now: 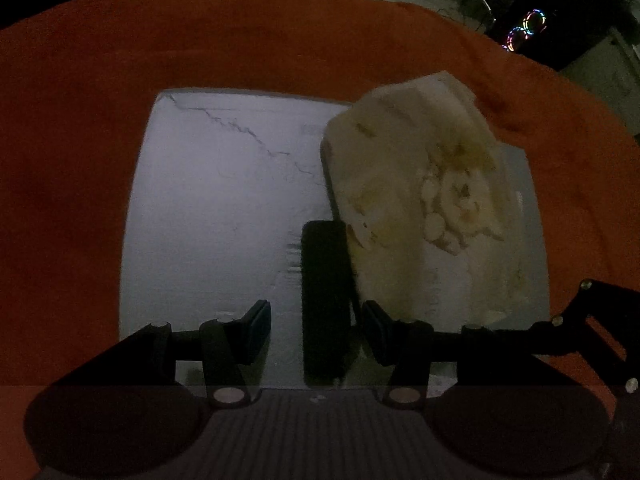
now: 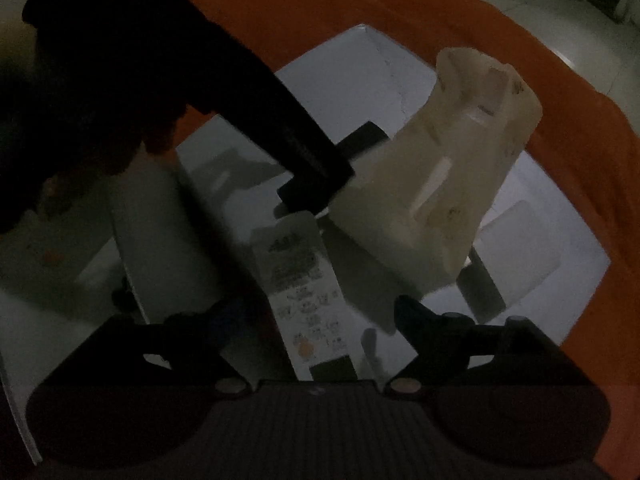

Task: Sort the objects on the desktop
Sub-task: 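Grasp the black rectangular object with the left gripper while the right gripper reaches the white remote, then close the right gripper on the white remote control beside the charger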

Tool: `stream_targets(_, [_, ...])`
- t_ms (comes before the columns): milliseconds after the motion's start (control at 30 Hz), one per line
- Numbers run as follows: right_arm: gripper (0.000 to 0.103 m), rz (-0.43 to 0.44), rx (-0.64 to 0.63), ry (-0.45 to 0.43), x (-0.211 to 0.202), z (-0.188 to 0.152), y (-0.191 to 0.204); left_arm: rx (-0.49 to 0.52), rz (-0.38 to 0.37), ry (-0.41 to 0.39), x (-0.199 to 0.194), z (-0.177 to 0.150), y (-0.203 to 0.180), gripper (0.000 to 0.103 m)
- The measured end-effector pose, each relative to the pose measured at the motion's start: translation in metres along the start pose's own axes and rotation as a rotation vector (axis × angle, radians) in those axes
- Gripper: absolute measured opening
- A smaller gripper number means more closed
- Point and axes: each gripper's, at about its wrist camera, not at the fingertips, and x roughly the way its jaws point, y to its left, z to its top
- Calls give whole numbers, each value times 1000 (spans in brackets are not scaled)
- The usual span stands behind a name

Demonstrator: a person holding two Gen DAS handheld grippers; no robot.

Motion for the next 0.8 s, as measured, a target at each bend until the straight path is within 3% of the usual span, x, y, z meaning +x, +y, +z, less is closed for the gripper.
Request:
stream_targets(67, [85, -10, -8, 2, 4, 6, 3, -2, 6, 5, 3, 1, 0, 45])
stream_targets(233, [85, -33, 2, 42, 9, 14, 0, 55, 16, -6, 8, -5, -8, 22])
stream_targets(333, [85, -62, 8, 86, 9, 15, -4, 83, 49, -20, 4, -8, -10, 22])
stream_targets(433, [83, -31, 57, 113, 14, 17, -9, 82, 58, -36, -2, -8, -4, 22])
stream_targets(667, [83, 38, 118, 113, 30, 36, -9, 61, 64, -70, -19, -7, 14, 21])
stream_targets(800, [83, 20, 154, 122, 35, 46, -12, 61, 66, -65, -23, -12, 20, 21])
